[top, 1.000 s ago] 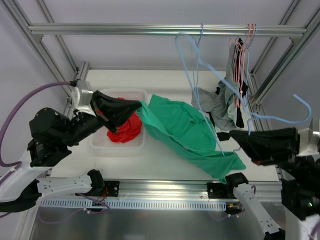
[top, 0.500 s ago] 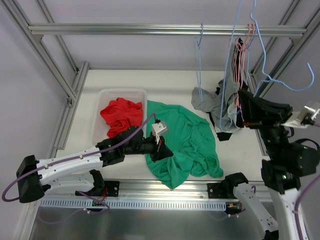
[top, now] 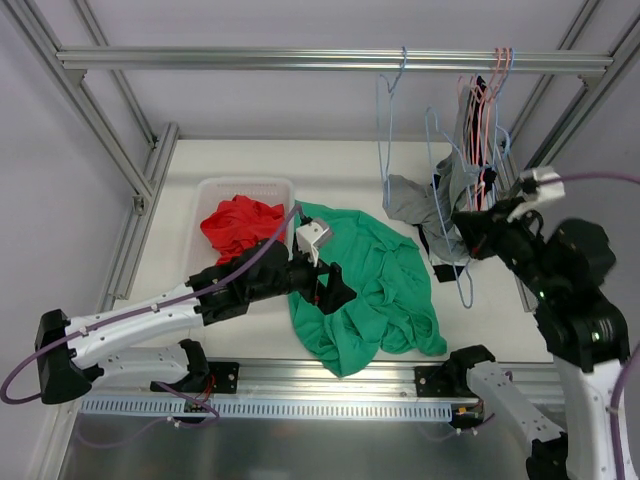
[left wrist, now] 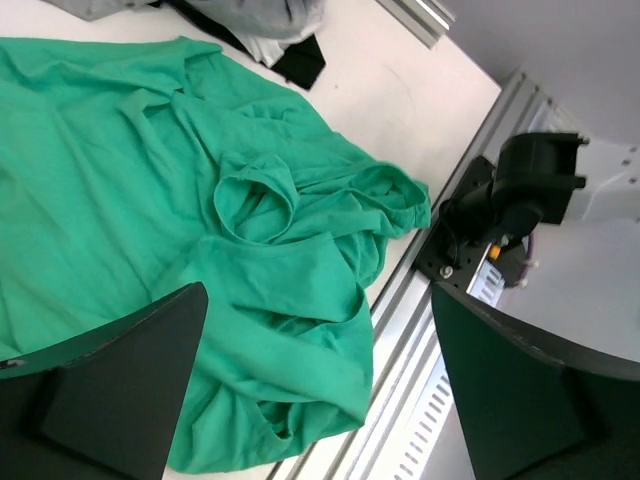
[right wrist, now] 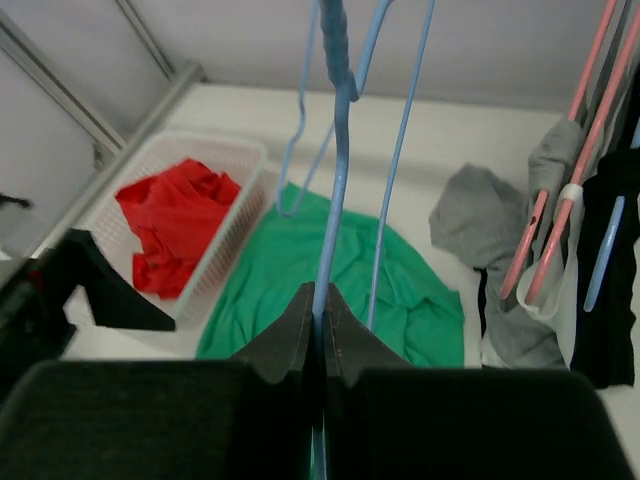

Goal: Remove the tank top from the hanger

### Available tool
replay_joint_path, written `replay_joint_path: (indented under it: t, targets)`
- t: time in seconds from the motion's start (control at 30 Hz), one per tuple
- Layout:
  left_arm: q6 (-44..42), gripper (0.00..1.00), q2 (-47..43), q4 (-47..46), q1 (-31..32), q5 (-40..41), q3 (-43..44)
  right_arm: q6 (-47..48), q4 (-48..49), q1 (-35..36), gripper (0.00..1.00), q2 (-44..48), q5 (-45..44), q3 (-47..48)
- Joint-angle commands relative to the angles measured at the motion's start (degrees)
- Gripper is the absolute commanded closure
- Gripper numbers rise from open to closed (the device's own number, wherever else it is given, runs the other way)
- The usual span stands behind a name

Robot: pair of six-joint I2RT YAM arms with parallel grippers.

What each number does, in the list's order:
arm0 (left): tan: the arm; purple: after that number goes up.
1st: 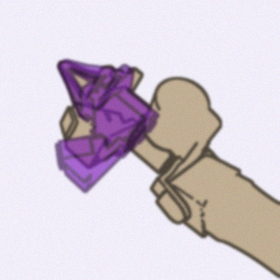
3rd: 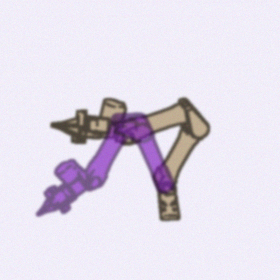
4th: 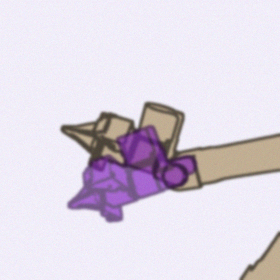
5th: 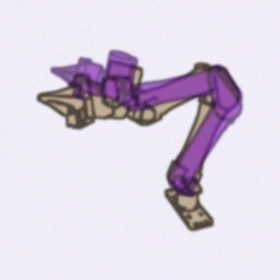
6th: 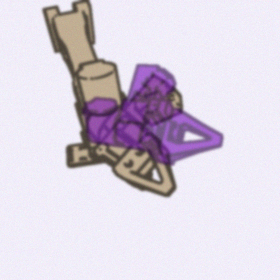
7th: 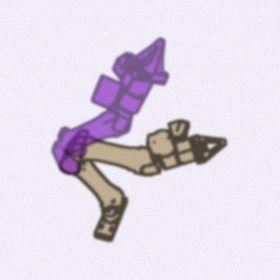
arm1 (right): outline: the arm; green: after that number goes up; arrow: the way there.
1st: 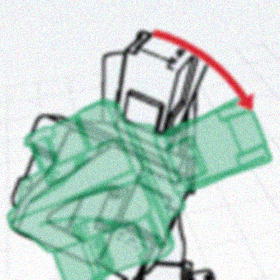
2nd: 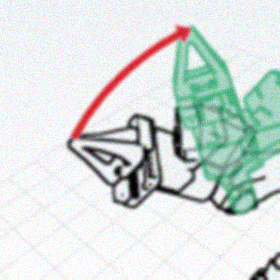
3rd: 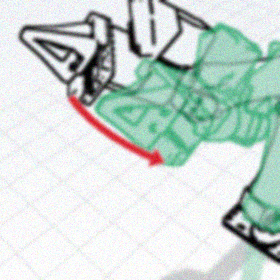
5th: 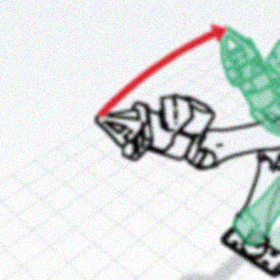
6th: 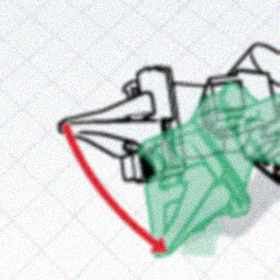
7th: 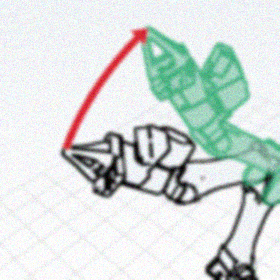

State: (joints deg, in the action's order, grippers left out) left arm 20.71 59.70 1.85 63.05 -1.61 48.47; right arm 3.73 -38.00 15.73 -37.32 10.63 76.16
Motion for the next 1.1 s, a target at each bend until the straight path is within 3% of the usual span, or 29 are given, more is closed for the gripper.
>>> replay_joint_path:
  t: [0.0,0.27,0.7,0.83,1.07]
  targets:
    - [-0.84,0.01,-3.79,7.36,0.32,5.38,4.61,3.21,-4.10,0.09,1.00,-7.13,-2.46,5.30]
    - [-2.08,0.01,-9.95,13.53,0.32,6.80,4.45,5.24,-4.19,-0.17,1.00,-31.55,-2.99,25.34]
    - [-0.41,0.01,-10.66,14.94,0.41,4.51,0.75,6.73,-4.63,-0.26,1.00,-54.77,-1.23,46.35]
    - [-0.06,0.01,-10.13,14.94,0.41,4.07,0.23,5.68,-6.30,0.27,1.00,-56.72,0.44,45.32]
    - [0.03,0.01,-8.56,14.94,0.41,4.07,0.49,3.83,-2.52,2.03,1.00,-52.07,0.97,33.54]
